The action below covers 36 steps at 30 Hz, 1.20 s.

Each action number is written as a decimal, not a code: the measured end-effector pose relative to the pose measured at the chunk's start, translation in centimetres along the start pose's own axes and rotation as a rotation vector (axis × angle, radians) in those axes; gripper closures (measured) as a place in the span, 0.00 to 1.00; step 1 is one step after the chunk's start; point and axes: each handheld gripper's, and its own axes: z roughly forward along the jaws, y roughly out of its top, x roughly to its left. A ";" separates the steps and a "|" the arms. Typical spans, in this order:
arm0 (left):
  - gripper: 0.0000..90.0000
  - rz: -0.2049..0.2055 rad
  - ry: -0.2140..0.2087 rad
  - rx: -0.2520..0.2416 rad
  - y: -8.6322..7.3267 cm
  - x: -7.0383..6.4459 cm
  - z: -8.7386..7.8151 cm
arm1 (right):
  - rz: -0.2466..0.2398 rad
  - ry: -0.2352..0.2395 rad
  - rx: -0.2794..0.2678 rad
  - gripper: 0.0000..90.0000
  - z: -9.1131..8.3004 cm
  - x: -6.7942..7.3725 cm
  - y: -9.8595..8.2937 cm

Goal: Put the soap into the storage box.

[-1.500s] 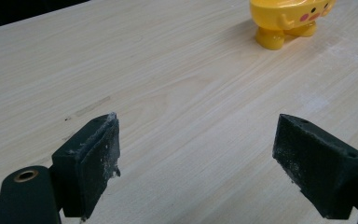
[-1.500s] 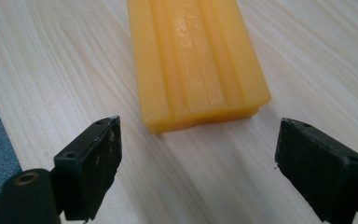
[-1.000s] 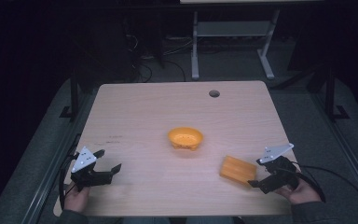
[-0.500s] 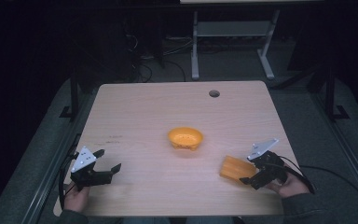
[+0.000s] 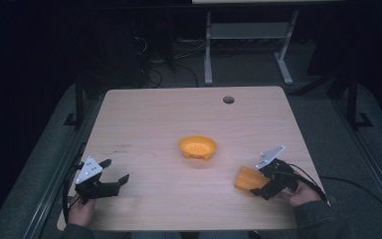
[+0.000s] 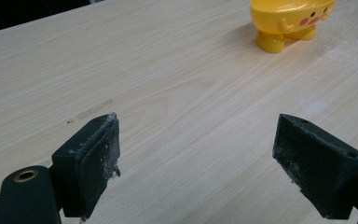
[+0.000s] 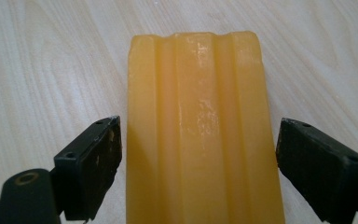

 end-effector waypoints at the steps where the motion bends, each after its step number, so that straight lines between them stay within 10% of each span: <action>1: 0.16 0.004 0.000 0.003 0.0 0.0 0.0 | 0.002 0.002 0.002 0.16 0.1 0.0 0.0; 36: 0.16 -0.005 0.000 -0.002 0.0 0.0 -0.1 | -0.066 0.017 0.064 0.23 2.1 -0.1 0.6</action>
